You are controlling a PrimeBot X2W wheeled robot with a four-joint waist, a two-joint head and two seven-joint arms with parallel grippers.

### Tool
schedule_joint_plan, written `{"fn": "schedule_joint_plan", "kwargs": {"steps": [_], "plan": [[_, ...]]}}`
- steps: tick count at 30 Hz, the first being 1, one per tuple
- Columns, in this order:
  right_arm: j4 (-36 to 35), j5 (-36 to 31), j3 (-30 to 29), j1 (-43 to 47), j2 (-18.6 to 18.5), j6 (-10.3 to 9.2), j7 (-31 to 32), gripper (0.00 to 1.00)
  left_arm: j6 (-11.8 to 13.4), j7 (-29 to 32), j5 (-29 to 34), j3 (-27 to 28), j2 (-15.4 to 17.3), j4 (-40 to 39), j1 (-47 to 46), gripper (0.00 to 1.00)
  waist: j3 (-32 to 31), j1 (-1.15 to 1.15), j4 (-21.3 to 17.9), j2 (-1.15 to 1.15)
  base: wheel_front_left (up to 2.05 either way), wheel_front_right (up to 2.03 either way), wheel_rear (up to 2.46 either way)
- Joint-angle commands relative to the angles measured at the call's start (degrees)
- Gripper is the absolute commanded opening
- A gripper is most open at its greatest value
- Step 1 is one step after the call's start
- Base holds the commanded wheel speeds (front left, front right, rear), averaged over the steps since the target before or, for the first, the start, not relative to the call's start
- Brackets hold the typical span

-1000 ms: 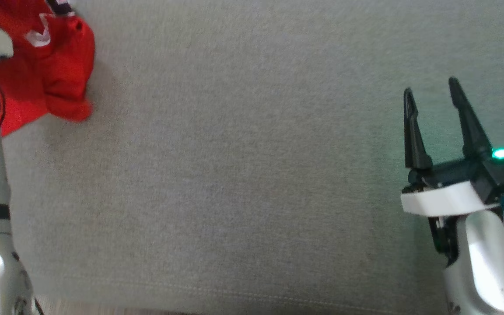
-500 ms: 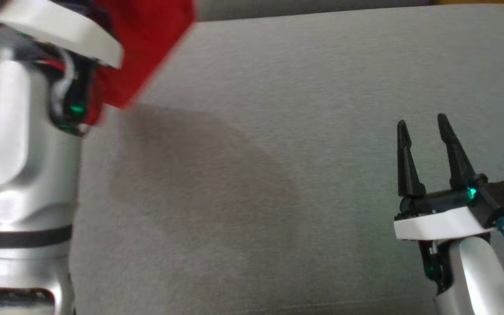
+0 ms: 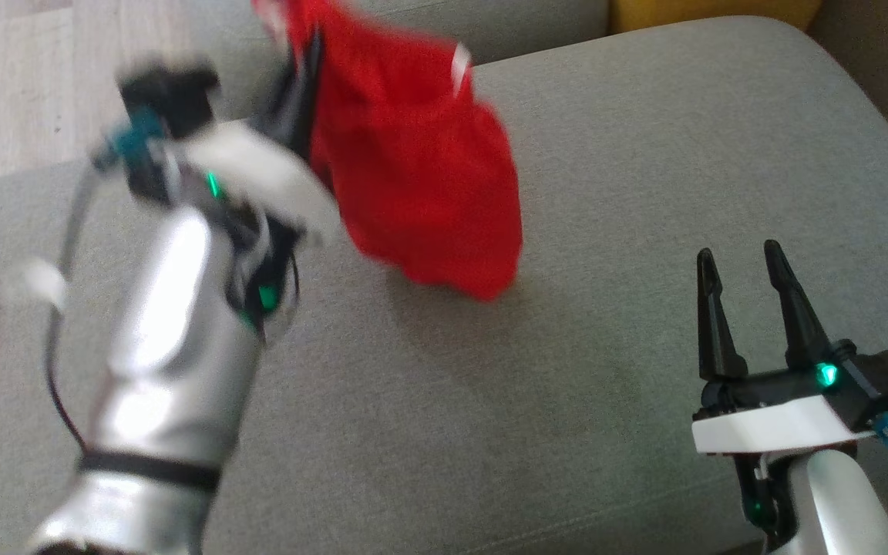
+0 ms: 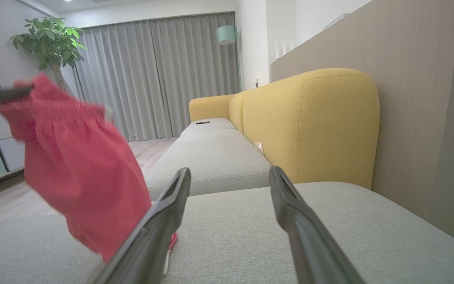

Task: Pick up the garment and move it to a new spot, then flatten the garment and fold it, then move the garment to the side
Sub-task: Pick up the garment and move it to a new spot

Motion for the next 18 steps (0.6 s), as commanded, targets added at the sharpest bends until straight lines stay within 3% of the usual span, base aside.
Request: {"fn": "schedule_joint_plan", "kwargs": {"steps": [1, 8, 9, 10, 11, 16, 18], "plan": [[-1.94, 0.18, 1.66, -1.34, 0.07, 0.43, -0.36, 1.0, 0.02, -1.93, -0.73, 0.9, 1.01, 1.75, 2.55, 0.0, -0.29, 0.0, -0.7, 0.0, 0.0, 0.0, 0.0], [-2.15, -0.65, 2.82, -2.19, 0.07, 0.43, -0.36, 1.0, 0.02, -6.73, -4.45, -1.15, -0.12, 12.76, 10.93, 0.0, 2.11, 0.0, 1.28, 0.0, 0.0, 0.0, 0.0], [-2.29, -0.91, 2.93, -2.42, 0.07, 0.43, -0.36, 1.0, 0.02, -7.08, -4.91, -1.29, -0.21, 13.84, 11.44, 0.2, 2.38, 0.0, 1.76, 0.0, 0.0, 0.0, 0.0], [-2.46, -0.85, 2.81, -2.54, 0.07, 0.43, -0.36, 1.0, 0.02, -7.41, -5.03, -1.23, -0.27, 14.71, 11.76, 0.81, 2.5, 0.0, 2.3, 0.0, 0.0, 0.0, 0.0], [-2.61, -0.81, 2.58, -2.54, 0.07, 0.43, -0.36, 1.0, 0.14, -7.7, -5.03, -0.9, -0.32, 15.23, 12.04, 1.0, 2.47, 0.0, 2.93, 0.0, 0.0, 0.0, 0.0], [-2.58, -1.66, 1.87, -1.68, 0.07, 0.43, -0.36, 1.0, 1.78, -8.06, -2.2, 1.94, -0.43, 10.36, 14.58, 1.0, 1.39, 0.0, 5.88, 0.0, 0.0, 0.0, 0.0], [-2.22, -2.35, 1.5, -0.78, 0.07, 0.43, -0.36, 1.0, 2.93, -8.08, 0.63, 4.28, -0.45, 4.98, 17.79, 1.0, 0.35, 0.0, 7.49, 0.0, 0.0, 0.0, 0.0]]}}
